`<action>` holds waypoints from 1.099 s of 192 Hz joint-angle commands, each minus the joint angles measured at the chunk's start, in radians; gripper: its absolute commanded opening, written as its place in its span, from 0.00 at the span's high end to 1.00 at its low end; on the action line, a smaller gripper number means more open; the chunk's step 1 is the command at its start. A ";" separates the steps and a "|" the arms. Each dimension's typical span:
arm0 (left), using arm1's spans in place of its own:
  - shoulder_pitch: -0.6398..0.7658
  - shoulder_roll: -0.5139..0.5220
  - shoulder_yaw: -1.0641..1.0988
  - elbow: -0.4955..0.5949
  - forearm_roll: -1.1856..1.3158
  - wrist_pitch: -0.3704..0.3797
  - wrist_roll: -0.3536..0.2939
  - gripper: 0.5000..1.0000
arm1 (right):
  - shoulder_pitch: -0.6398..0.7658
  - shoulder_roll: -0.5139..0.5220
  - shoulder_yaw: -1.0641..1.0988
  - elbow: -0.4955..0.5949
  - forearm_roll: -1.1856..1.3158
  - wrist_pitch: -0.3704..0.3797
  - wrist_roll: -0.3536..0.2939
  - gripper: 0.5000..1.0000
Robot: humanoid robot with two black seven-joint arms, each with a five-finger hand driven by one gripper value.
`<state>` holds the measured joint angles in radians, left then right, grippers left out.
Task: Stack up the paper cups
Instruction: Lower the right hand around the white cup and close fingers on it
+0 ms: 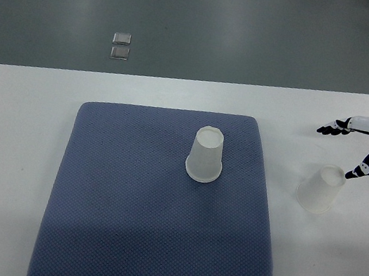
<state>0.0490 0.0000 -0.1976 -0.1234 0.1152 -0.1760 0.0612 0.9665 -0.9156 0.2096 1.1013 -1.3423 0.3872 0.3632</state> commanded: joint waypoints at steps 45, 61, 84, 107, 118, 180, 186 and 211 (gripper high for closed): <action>0.000 0.000 0.001 0.001 0.000 0.000 0.000 0.00 | -0.046 0.021 -0.064 -0.012 -0.051 -0.110 -0.001 0.17; 0.000 0.000 0.000 0.001 0.000 0.000 -0.001 0.00 | -0.049 0.041 -0.067 -0.014 -0.055 -0.119 -0.003 0.16; 0.000 0.000 0.000 0.001 0.000 0.000 0.000 0.00 | -0.058 0.066 -0.081 -0.029 -0.071 -0.120 -0.004 0.16; 0.000 0.000 0.000 0.001 0.000 0.001 0.000 0.00 | -0.058 0.103 -0.082 -0.060 -0.072 -0.122 -0.006 0.16; 0.000 0.000 0.000 0.001 0.000 0.000 0.000 0.00 | -0.058 0.119 -0.082 -0.080 -0.072 -0.123 -0.007 0.16; 0.000 0.000 0.000 0.001 0.000 0.000 0.000 0.00 | -0.058 0.142 -0.128 -0.110 -0.107 -0.171 -0.009 0.17; 0.000 0.000 0.000 -0.001 0.001 0.000 0.000 0.00 | -0.058 0.142 -0.137 -0.110 -0.107 -0.180 -0.009 0.17; 0.000 0.000 0.000 -0.001 0.000 0.000 0.000 0.00 | -0.058 0.145 -0.164 -0.110 -0.113 -0.203 -0.009 0.17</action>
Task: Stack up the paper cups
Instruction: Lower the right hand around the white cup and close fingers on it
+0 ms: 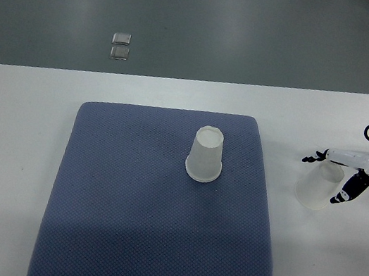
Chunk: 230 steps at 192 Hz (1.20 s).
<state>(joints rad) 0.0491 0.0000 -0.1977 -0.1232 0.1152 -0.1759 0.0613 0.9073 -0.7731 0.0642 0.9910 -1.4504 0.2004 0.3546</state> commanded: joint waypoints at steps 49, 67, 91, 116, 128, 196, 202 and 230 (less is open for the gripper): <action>0.000 0.000 0.000 -0.001 0.000 0.001 0.000 0.00 | 0.001 0.009 -0.015 -0.020 -0.004 -0.045 0.000 0.27; 0.000 0.000 0.001 0.000 0.000 -0.001 0.000 0.00 | 0.001 0.011 -0.015 -0.020 -0.004 -0.047 0.001 0.34; 0.000 0.000 0.000 0.000 0.000 -0.001 0.000 0.00 | 0.001 0.009 -0.015 -0.020 -0.004 -0.049 0.006 0.36; 0.000 0.000 0.000 0.000 0.000 0.000 0.000 0.00 | 0.002 0.009 -0.015 -0.019 -0.002 -0.047 0.007 0.36; 0.000 0.000 0.000 0.000 0.000 0.001 0.000 0.00 | 0.002 0.009 -0.014 -0.019 -0.002 -0.047 0.009 0.36; 0.000 0.000 0.000 0.000 0.001 -0.001 0.000 0.00 | 0.005 0.009 -0.014 -0.006 0.001 -0.036 0.023 0.36; 0.000 0.000 0.000 -0.001 0.000 0.000 0.000 0.00 | 0.005 0.009 -0.014 -0.005 0.001 -0.035 0.023 0.35; 0.000 0.000 0.000 -0.001 0.000 -0.001 0.000 0.00 | 0.008 0.012 -0.012 -0.002 0.001 -0.016 0.023 0.30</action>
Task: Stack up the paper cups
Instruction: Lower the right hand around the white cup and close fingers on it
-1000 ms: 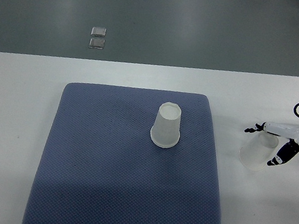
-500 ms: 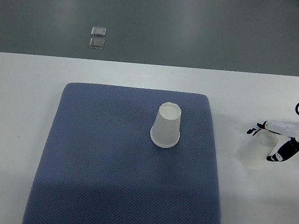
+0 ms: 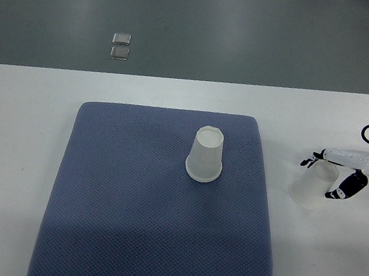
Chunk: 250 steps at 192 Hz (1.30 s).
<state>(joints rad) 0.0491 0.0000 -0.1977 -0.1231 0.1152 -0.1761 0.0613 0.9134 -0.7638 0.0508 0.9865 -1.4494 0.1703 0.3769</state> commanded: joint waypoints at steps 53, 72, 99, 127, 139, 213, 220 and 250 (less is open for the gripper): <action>0.000 0.000 0.001 0.000 0.000 0.001 0.000 0.00 | 0.004 0.003 0.003 0.009 0.001 0.029 0.000 0.29; 0.000 0.000 0.001 0.000 0.000 0.000 0.000 0.00 | 0.004 0.003 0.004 0.015 0.000 0.029 0.000 0.28; 0.000 0.000 0.001 0.000 0.000 0.000 0.000 0.00 | 0.022 0.004 0.004 0.020 0.000 0.040 0.000 0.25; 0.000 0.000 0.001 0.000 0.000 0.000 0.000 0.00 | 0.028 0.006 0.011 0.021 0.000 0.066 0.000 0.23; 0.000 0.000 0.000 -0.001 0.000 0.001 0.000 0.00 | 0.033 0.009 0.012 0.023 0.000 0.066 0.000 0.24; 0.000 0.000 0.000 0.000 0.000 0.000 0.000 0.00 | 0.038 0.024 0.009 0.023 0.000 0.072 0.000 0.35; 0.000 0.000 0.000 0.000 0.000 0.000 0.000 0.00 | 0.038 0.029 0.007 0.023 -0.002 0.072 0.000 0.36; 0.000 0.000 0.000 0.000 0.000 0.001 0.000 0.00 | 0.038 0.040 0.006 0.023 -0.003 0.072 0.000 0.46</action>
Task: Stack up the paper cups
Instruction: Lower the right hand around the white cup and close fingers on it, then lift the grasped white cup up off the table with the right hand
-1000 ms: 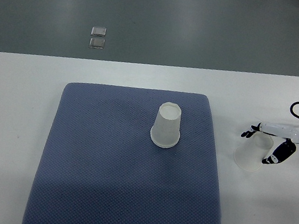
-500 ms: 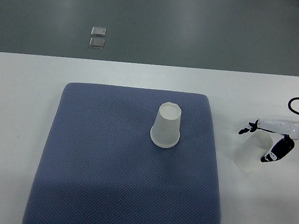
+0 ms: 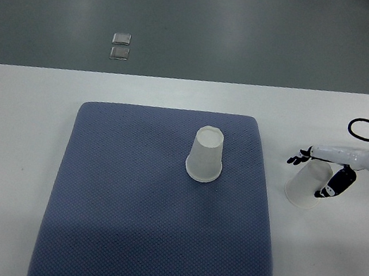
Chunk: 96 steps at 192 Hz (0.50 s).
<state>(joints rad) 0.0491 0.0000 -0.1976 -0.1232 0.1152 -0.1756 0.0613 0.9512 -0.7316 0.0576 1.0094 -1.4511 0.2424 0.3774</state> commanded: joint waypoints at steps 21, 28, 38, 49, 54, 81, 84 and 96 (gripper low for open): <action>0.000 0.000 0.000 0.001 0.000 -0.001 0.000 0.00 | 0.000 0.009 -0.001 0.000 -0.002 0.000 0.000 0.51; 0.000 0.000 0.000 0.001 0.000 0.001 0.000 0.00 | 0.000 0.009 -0.001 0.000 -0.002 0.000 0.001 0.53; 0.000 0.000 0.000 0.001 0.000 0.001 0.000 0.00 | 0.001 0.009 -0.002 0.000 -0.002 0.000 0.005 0.55; 0.000 0.000 0.000 0.001 0.000 -0.001 0.000 0.00 | 0.001 0.009 -0.002 0.000 -0.002 0.000 0.009 0.55; 0.000 0.000 0.001 -0.001 0.000 -0.001 0.000 0.00 | 0.001 0.009 -0.002 0.000 -0.002 0.000 0.011 0.55; 0.000 0.000 0.000 0.001 0.000 -0.001 0.000 0.00 | 0.003 0.006 -0.004 -0.002 -0.002 0.000 0.014 0.60; 0.000 0.000 0.000 0.001 0.000 -0.001 0.000 0.00 | 0.004 0.006 -0.004 -0.002 -0.002 -0.002 0.014 0.61; 0.000 0.000 0.000 0.001 0.000 0.001 0.000 0.00 | 0.006 0.006 -0.005 -0.003 -0.002 -0.002 0.014 0.61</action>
<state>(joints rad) 0.0491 0.0000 -0.1976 -0.1232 0.1152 -0.1760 0.0613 0.9537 -0.7244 0.0537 1.0086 -1.4528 0.2424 0.3903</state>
